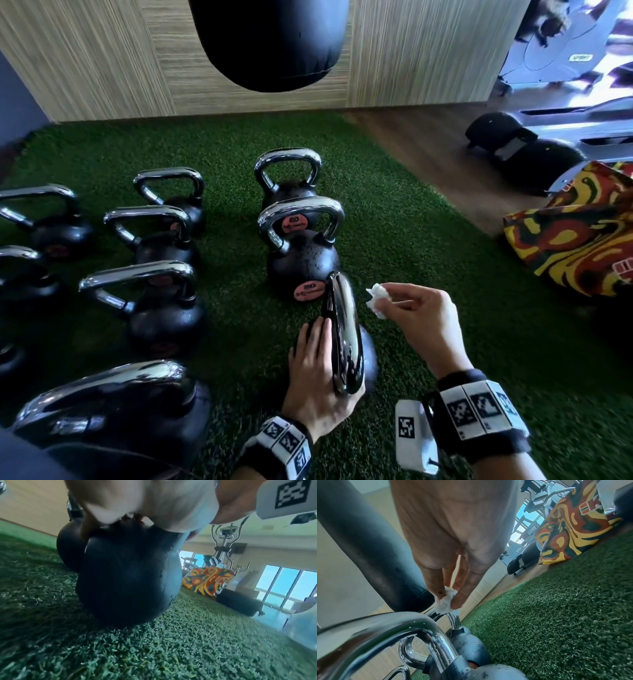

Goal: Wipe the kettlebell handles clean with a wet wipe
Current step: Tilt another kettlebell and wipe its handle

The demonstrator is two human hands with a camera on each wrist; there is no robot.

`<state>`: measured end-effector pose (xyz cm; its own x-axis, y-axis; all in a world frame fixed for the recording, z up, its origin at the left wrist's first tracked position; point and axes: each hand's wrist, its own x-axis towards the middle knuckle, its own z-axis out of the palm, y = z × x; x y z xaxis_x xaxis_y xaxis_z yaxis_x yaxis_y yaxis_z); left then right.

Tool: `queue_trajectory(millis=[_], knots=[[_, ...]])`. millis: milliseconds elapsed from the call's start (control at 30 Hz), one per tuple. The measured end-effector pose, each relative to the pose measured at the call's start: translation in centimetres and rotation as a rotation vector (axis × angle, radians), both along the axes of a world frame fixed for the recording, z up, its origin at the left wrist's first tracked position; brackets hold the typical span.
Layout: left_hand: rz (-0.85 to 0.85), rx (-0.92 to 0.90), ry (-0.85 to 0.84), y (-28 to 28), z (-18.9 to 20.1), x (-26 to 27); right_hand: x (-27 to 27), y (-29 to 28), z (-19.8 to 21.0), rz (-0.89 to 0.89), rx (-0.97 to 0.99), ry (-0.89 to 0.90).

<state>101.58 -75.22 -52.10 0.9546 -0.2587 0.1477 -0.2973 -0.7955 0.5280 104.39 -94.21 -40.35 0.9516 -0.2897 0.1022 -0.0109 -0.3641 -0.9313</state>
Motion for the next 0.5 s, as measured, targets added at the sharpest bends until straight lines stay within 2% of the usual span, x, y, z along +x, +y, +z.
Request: queue_trajectory(millis=[100,200,333,400,500], knots=[[-0.053,0.000,-0.024,0.3,-0.3,0.5,0.6,0.1,-0.5,0.006,0.065,0.011],[-0.238,-0.039,-0.061,1.8,1.4,1.4,1.3,0.5,-1.5,-0.003,0.084,0.045],[-0.379,-0.233,0.128,4.5,5.7,2.6,2.8,1.3,-4.2,-0.017,0.111,0.190],[-0.421,-0.202,0.168,5.0,6.5,2.9,3.4,2.2,-5.5,-0.023,0.115,0.258],[-0.536,-0.076,0.103,5.5,6.4,3.6,3.5,3.2,-6.4,-0.044,0.075,0.286]])
